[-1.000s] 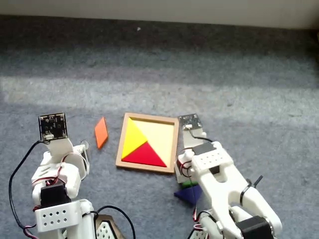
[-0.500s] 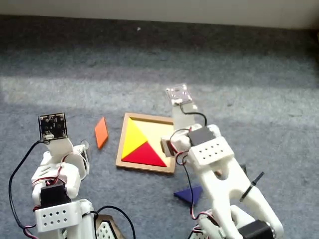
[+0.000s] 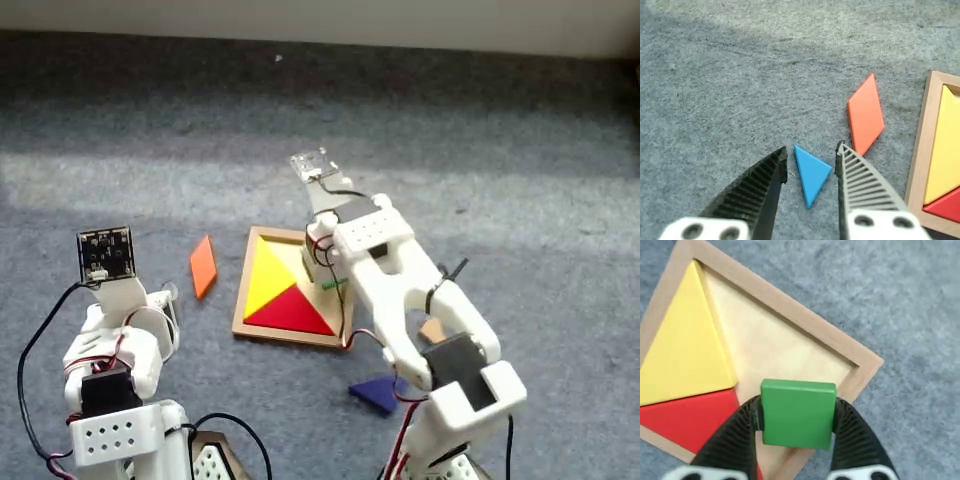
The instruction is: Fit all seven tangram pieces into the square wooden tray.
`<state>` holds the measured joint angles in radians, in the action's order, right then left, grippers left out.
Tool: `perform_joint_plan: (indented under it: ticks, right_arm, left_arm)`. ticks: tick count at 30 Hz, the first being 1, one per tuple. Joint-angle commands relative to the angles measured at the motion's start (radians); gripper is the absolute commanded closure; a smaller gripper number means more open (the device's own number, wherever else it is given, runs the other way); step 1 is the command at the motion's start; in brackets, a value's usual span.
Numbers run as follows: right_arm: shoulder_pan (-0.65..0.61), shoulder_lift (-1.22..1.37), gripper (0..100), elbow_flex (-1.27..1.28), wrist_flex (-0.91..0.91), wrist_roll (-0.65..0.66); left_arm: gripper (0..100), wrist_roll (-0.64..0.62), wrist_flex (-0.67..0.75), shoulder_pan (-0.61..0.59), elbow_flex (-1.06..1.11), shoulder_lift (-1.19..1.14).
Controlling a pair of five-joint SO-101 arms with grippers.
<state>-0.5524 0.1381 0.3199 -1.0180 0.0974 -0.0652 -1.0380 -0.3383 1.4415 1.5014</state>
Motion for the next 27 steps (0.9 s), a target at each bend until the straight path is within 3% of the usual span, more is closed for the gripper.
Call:
perform_joint_plan:
  ticks: [1,10,18,27]
  right_arm:
    - [-0.041,0.018,99.3,-0.076,-0.005,0.017]
    - [-0.061,0.041,97.9,-0.076,-0.005,0.077]
    - [-0.061,0.039,77.9,-0.074,-0.051,0.074]
    - [-0.077,0.036,77.0,-0.077,-0.074,0.072]
  left_arm:
    - [83,0.008,-0.003,-0.018,-0.01,0.013]
    - [83,0.009,-0.003,-0.018,-0.01,0.013]
    - [83,0.009,-0.003,-0.018,-0.01,0.013]
    - [83,0.009,-0.003,-0.018,-0.01,0.013]
